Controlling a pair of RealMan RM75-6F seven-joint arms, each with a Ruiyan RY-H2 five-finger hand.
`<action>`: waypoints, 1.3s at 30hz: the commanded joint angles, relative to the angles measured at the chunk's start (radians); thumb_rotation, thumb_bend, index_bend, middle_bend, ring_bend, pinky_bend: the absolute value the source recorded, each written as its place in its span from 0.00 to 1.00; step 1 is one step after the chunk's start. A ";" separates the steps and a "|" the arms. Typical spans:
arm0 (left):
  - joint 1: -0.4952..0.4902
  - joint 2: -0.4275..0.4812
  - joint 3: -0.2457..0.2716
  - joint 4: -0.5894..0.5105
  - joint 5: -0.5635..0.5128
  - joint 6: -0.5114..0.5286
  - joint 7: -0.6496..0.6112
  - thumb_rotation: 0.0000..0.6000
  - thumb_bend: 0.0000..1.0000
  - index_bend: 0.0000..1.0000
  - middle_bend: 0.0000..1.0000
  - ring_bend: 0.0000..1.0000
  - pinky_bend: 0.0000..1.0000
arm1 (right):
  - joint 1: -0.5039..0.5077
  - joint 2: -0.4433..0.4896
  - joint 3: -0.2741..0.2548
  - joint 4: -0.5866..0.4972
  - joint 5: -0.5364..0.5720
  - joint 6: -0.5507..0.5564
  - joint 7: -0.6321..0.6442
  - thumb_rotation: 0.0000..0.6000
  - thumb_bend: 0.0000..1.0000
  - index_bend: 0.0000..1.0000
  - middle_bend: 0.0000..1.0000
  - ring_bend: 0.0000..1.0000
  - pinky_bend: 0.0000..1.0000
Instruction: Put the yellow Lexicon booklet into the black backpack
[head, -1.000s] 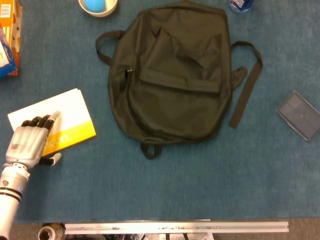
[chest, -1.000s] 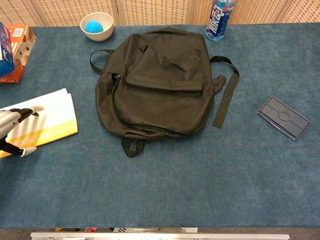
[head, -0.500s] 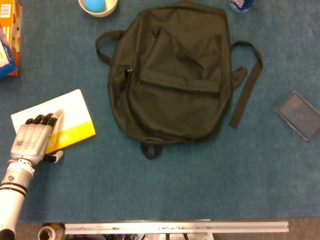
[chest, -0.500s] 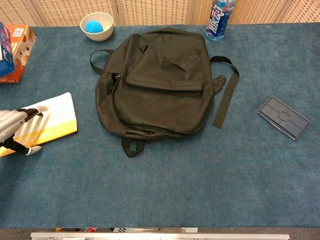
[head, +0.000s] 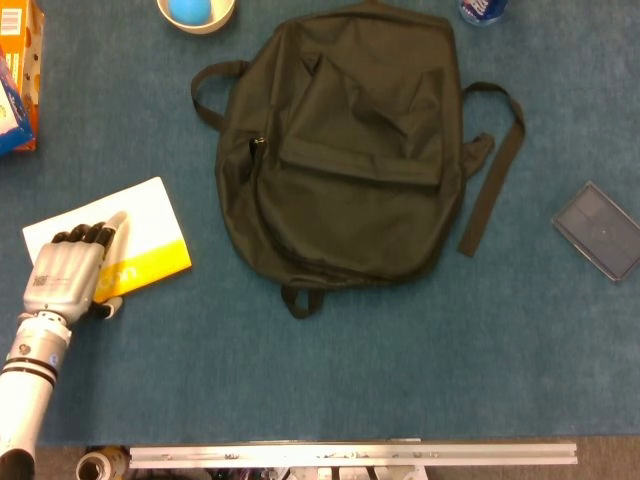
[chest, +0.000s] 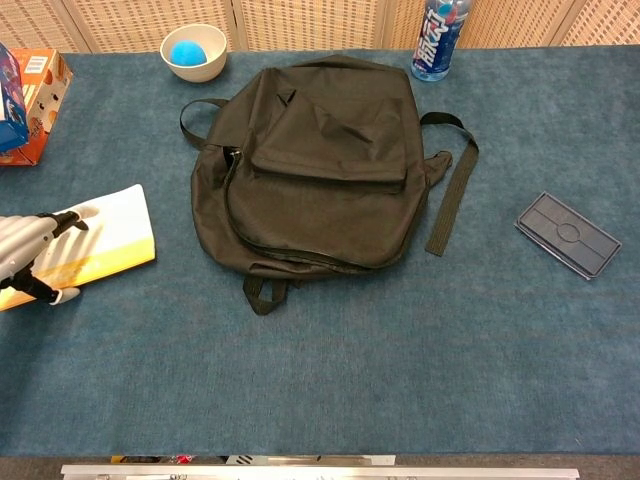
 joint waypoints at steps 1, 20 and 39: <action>-0.005 -0.003 0.001 0.013 0.002 -0.005 -0.009 1.00 0.23 0.06 0.21 0.16 0.20 | -0.001 0.000 0.000 0.000 0.001 0.001 0.000 1.00 0.23 0.40 0.45 0.40 0.57; -0.001 -0.054 -0.049 0.138 -0.008 0.061 -0.079 1.00 0.48 0.21 0.32 0.29 0.30 | -0.008 0.006 0.007 -0.021 -0.014 0.028 0.000 1.00 0.23 0.40 0.46 0.40 0.57; 0.046 -0.080 -0.042 0.356 0.303 0.311 -0.325 1.00 0.49 0.68 0.57 0.46 0.42 | 0.072 0.009 0.009 -0.133 -0.045 -0.080 -0.033 1.00 0.23 0.40 0.47 0.40 0.57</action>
